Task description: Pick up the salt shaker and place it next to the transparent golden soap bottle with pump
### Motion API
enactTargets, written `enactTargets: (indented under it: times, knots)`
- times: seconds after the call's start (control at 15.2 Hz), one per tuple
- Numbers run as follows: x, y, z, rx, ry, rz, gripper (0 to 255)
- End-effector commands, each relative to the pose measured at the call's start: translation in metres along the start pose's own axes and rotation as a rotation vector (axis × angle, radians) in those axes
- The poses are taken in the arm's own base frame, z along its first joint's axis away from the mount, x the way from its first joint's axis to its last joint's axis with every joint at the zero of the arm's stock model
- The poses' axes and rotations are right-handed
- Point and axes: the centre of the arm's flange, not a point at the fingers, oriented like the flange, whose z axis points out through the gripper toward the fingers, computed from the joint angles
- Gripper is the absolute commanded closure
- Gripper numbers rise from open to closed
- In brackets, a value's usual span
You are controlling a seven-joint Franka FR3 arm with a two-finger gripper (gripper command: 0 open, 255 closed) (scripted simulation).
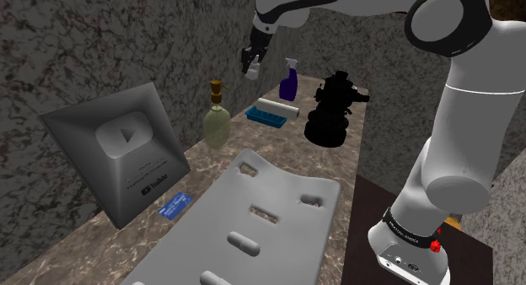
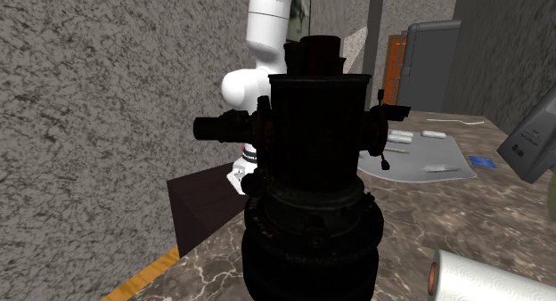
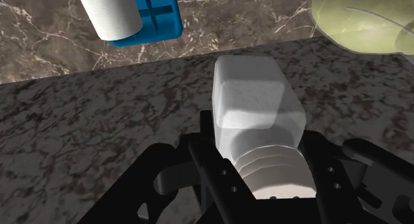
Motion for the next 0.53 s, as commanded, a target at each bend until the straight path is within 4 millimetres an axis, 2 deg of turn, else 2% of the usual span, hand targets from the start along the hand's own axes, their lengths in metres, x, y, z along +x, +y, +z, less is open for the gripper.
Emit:
enactTargets:
  times: [0.0,0.46]
  knots:
    - [-0.003,0.000,0.009,0.000,0.000,0.000,255]
    - [-0.015,0.001,0.044,0.000,0.000,0.000,255]
